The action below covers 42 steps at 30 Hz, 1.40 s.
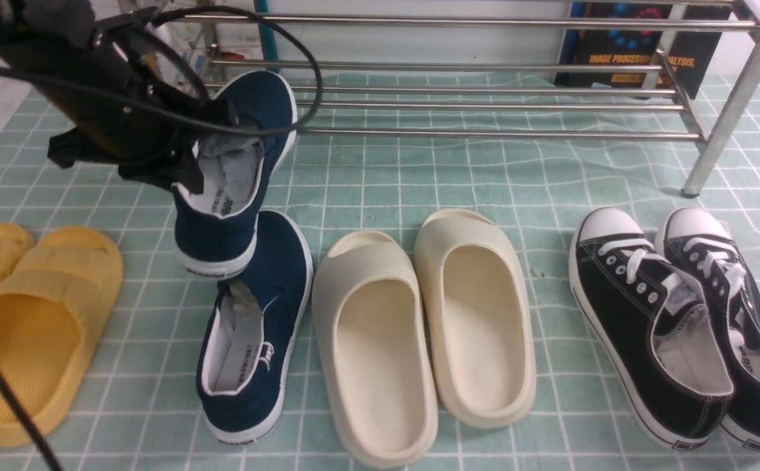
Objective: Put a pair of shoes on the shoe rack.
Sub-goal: Use the left arm to put a shoe into the shoe rack
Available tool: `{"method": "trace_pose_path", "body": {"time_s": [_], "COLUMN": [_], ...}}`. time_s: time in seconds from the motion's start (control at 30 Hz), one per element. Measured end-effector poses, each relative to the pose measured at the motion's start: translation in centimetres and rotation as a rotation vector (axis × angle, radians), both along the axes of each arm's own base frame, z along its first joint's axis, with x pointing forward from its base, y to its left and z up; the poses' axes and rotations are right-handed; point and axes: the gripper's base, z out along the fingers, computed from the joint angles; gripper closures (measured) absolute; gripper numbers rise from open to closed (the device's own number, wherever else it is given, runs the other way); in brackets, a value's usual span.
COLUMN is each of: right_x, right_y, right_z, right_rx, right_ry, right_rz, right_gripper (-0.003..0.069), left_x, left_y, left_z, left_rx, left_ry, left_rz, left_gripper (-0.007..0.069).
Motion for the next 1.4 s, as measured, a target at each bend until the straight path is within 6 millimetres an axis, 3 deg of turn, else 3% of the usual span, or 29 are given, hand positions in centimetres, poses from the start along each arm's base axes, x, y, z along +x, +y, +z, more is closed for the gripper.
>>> {"method": "trace_pose_path", "body": {"time_s": [0.27, 0.47, 1.1, 1.4], "right_x": [0.0, 0.0, 0.0, 0.0], "right_y": [0.0, 0.0, 0.0, 0.0], "right_z": [0.0, 0.0, 0.0, 0.0], "right_rx": [0.000, 0.000, 0.011, 0.011], "right_ry": [0.000, 0.000, -0.001, -0.001], "right_rz": [0.000, 0.000, -0.003, -0.003], "right_gripper": [0.0420, 0.0420, 0.0420, 0.0420], "left_x": [7.7, 11.1, 11.9, 11.9], "left_y": [2.3, 3.2, 2.8, 2.8], "left_z": [-1.8, -3.0, -3.2, -3.3], "left_rx": [-0.043, -0.073, -0.089, -0.094], "left_ry": [-0.022, -0.077, -0.065, -0.065], "left_rz": [0.068, 0.093, 0.101, 0.109], "left_gripper": [0.0605, 0.0605, 0.0579, 0.0340]}}
